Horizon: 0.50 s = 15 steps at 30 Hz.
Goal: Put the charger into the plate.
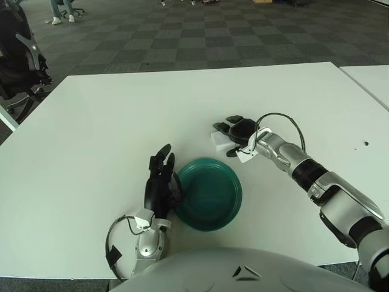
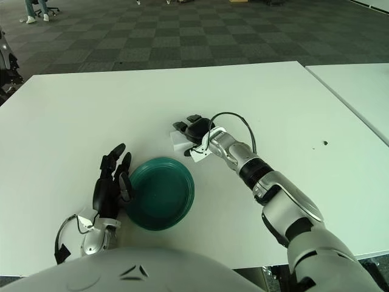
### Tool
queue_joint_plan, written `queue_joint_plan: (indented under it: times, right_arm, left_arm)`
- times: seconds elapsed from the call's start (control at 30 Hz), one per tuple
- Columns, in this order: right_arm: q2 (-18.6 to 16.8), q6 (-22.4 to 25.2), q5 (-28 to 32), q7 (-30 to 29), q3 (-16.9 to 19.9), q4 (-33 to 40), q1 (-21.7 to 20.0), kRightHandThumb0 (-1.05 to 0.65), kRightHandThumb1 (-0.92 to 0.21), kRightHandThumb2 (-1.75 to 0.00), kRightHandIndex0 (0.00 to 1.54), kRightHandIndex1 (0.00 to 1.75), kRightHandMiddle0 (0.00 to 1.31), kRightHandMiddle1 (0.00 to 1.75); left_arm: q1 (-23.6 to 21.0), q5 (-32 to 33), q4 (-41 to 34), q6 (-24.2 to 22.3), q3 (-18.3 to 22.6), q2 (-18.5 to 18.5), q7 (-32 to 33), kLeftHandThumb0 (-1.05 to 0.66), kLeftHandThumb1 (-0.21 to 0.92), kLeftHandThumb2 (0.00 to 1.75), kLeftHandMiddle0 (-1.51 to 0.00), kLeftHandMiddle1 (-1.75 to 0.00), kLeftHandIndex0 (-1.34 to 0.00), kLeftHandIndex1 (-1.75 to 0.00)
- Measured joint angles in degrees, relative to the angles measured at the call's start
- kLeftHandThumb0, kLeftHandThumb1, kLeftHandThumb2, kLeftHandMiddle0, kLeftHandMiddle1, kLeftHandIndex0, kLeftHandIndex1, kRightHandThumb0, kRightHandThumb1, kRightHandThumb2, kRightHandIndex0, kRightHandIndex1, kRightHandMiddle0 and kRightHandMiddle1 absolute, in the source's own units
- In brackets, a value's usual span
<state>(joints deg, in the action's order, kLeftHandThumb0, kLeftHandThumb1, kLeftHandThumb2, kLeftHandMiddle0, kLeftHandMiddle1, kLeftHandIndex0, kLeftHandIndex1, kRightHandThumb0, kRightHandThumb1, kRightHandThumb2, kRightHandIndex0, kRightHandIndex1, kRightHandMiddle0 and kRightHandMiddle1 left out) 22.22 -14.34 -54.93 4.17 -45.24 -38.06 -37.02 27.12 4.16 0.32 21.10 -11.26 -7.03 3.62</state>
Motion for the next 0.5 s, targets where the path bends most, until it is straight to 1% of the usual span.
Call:
queue_joint_plan:
  times: [0.23,0.33,0.37,0.4,0.5]
  right_arm:
    - [-3.82,1.44,0.43,-4.28,0.23,-6.56,-0.86,-0.82,-0.92,-0.63,0.11,0.01,0.00,0.24]
    - [-5.15,1.75,0.49,-6.73,0.23,-8.84,-1.15,-0.80,-0.92,-0.60,0.21,0.04,0.00,0.35]
    - [-5.41,1.69,0.48,-7.37,0.21,-9.55,-1.27,-0.80,-0.92,-0.60,0.25,0.05,0.00,0.42]
    - [-5.60,1.54,0.46,-8.06,0.18,-10.19,-1.38,-0.79,-0.92,-0.59,0.30,0.05,0.00,0.48]
    - [-5.81,0.47,0.24,-10.03,-0.24,-11.96,-1.85,-0.79,-0.92,-0.58,0.37,0.07,0.00,0.61]
  left_arm:
    - [-0.09,0.07,0.19,0.14,-0.18,0.02,0.01,-0.98,0.92,1.03,-0.35,0.00,0.00,-0.77]
    - [-0.15,0.09,0.26,0.17,-0.19,0.03,0.07,-0.98,0.92,1.02,-0.36,0.00,0.00,-0.78]
    - [-0.18,0.10,0.28,0.17,-0.19,0.04,0.09,-0.98,0.92,1.02,-0.36,0.00,0.00,-0.78]
    - [-0.21,0.11,0.30,0.17,-0.20,0.05,0.11,-0.98,0.92,1.02,-0.36,0.00,0.00,-0.78]
    - [-0.28,0.17,0.39,0.17,-0.21,0.08,0.14,-0.98,0.92,1.02,-0.36,0.00,0.00,-0.79]
